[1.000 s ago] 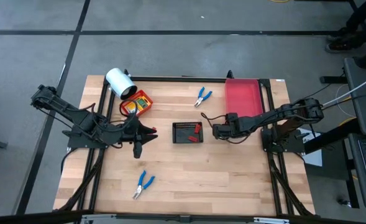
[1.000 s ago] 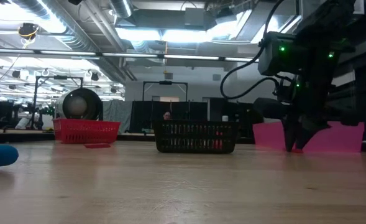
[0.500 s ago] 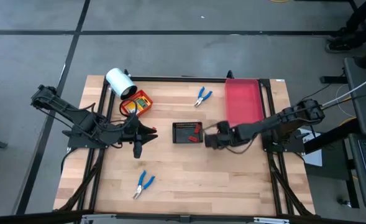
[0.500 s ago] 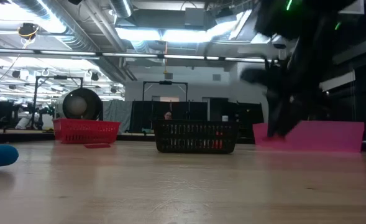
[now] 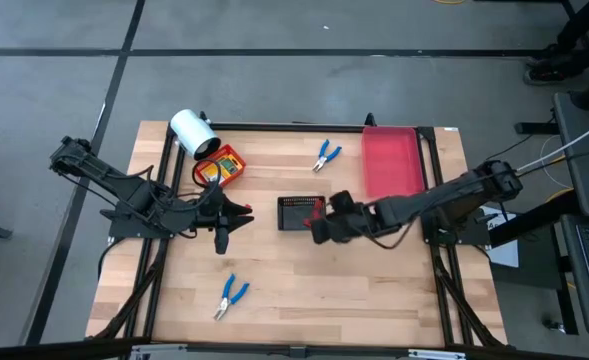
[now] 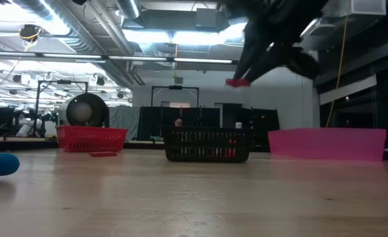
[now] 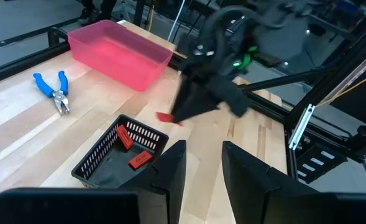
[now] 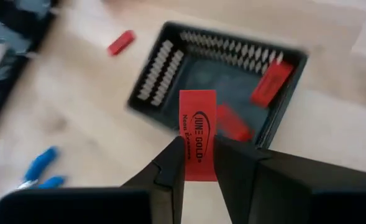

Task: Pick & Place School Supplies
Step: Put the red eraser into the black bin

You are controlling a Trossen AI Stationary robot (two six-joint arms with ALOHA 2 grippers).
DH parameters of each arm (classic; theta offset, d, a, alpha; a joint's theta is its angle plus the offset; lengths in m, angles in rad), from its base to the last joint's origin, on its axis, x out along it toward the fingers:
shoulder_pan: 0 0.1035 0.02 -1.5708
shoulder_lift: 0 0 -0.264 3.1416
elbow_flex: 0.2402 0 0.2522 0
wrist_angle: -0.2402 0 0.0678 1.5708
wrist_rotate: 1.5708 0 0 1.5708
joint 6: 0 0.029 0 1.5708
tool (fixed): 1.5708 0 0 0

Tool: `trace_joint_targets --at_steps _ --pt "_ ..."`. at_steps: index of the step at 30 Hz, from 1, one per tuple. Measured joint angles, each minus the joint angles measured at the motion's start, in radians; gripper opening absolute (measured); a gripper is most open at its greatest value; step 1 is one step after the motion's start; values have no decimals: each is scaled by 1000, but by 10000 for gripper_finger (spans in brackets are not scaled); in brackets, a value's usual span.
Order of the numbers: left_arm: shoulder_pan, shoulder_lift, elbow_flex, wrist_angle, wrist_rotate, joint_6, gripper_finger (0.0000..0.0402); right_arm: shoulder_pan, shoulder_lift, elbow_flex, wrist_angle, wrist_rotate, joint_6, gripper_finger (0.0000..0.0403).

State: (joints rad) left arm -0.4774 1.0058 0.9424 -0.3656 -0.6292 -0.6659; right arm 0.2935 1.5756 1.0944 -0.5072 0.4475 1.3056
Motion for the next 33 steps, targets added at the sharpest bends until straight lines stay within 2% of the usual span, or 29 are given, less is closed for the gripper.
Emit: trace_joint_targets --at_steps 3,8,11,18,22,25,27,29,33 --pt "0 0 0 0 -1 4 100 -63 33 0 18 -25 -66 77" --pt "0 0 0 -5 -14 19 100 -151 88 0 172 -102 -239 84" --pt "0 0 1 -12 -16 24 100 -193 108 0 179 -161 -244 103" --pt "0 0 1 -141 -9 -47 100 -222 111 -1 178 -179 -269 155" --pt "-7 0 1 -292 -9 -181 100 -204 108 -1 177 -184 -238 166" --pt "4 0 -12 -487 9 -430 100 -170 103 -1 177 -205 -198 168" --pt "22 -1 -46 -581 64 -599 100 -137 98 -1 179 -205 -165 168" --pt "37 0 -87 -597 137 -681 101 -104 86 -1 177 -203 -139 168" --pt "84 3 -159 -486 223 -717 124 -47 63 -1 179 -161 -86 168"
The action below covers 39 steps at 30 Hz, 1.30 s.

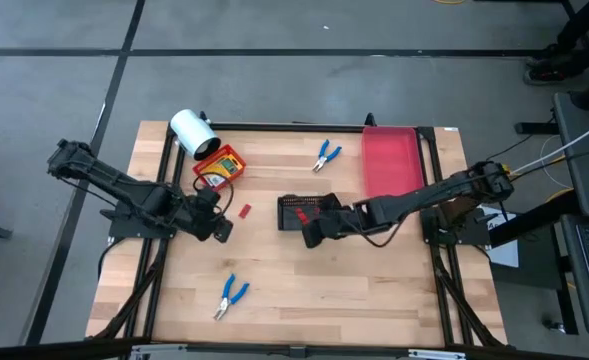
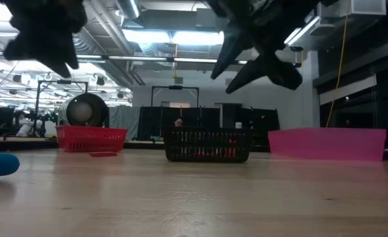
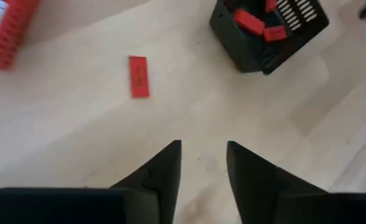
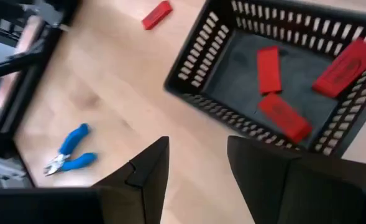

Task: Pick & Place School Supplies
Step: Put the red eraser into the black bin

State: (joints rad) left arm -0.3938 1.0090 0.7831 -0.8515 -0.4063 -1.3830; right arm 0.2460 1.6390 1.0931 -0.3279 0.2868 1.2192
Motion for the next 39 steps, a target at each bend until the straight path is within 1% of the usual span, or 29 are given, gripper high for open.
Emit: trace_joint_targets --at_steps 2,4,7,9,14,19,22,26,39 --pt "37 15 -17 50 22 12 144 18 -15 0 2 8 28 168" --pt "75 37 -19 57 33 34 165 34 -32 0 1 21 51 168" --pt "140 92 -19 94 37 116 190 57 -57 0 3 59 66 168" --pt "190 140 -19 114 54 167 198 70 -74 0 2 74 76 168" --pt "284 268 -19 125 108 270 199 100 -109 0 1 110 86 168" --pt "335 353 -19 160 113 315 201 130 -138 0 4 163 109 168" --pt "360 402 -19 212 121 345 200 147 -152 0 5 194 120 168" --pt "382 460 -19 266 140 370 195 166 -165 0 5 215 129 168" --pt "397 579 -18 296 154 406 193 191 -198 0 8 223 133 168"
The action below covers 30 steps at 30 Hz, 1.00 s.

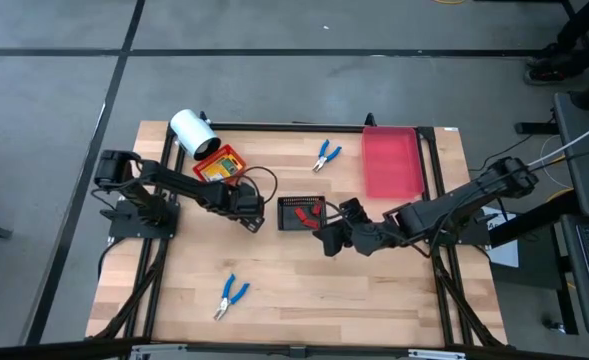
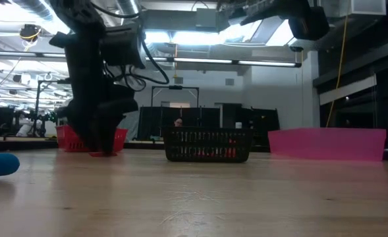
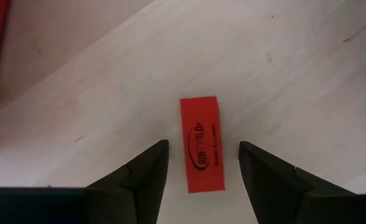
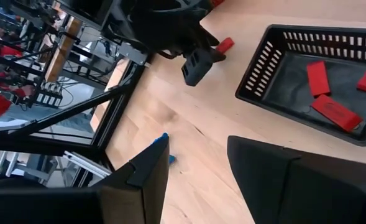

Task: Pick & Place School Supplies
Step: Put the red eraser into the black bin

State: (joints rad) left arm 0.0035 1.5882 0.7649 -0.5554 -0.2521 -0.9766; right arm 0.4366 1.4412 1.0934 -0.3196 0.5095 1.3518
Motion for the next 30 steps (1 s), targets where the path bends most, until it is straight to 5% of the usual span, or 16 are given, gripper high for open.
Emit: trace_joint_targets --at_steps 4,16,24,30 --pt "-1 16 2 16 -1 12 175 0 -10 0 -2 0 -16 168" --pt "1 -36 -6 53 30 64 34 0 -21 0 -2 0 -43 168" --pt "-32 -232 -3 389 136 217 35 0 -51 0 -3 34 -39 168" --pt "1 -242 0 684 167 288 23 -8 -68 0 -12 71 -50 168"
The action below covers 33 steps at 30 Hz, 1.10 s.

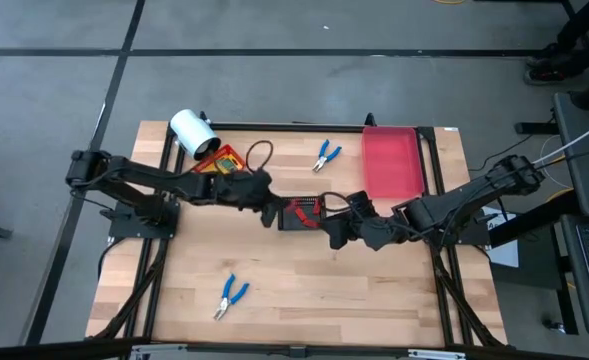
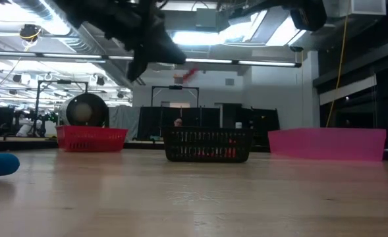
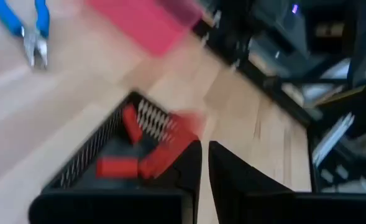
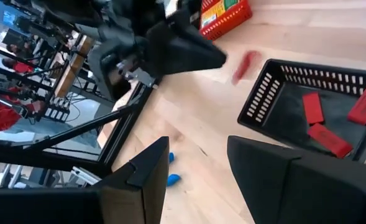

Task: Pick & Place School Supplies
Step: Put the red eraser into the black bin, then put the bottom blue hole puncher into the pink bin

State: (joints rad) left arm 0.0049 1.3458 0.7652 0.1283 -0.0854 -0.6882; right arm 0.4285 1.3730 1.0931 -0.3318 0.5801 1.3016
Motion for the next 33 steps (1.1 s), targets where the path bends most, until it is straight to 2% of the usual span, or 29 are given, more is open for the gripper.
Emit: trace_joint_targets --at_steps 6,13,16,19,22,25,29,33 --pt "49 68 43 10 80 55 25 -9 -1 0 1 4 2 168" --pt "50 23 49 -14 80 108 65 -3 -1 0 -8 7 22 168" --pt "45 -14 49 -93 81 104 84 -3 -1 0 -12 7 3 168" --pt "16 -69 50 -280 104 73 97 -3 -1 0 -13 7 -5 168" --pt "-64 -115 49 -521 144 -16 106 0 -1 0 -13 4 -8 168" --pt "-210 -142 49 -661 155 -178 116 1 -1 0 -13 -10 -8 168" --pt "-428 -147 49 -742 123 -461 129 5 -1 0 -12 -22 -6 168" --pt "-582 -101 49 -757 45 -742 138 15 -1 0 1 -23 -4 168"
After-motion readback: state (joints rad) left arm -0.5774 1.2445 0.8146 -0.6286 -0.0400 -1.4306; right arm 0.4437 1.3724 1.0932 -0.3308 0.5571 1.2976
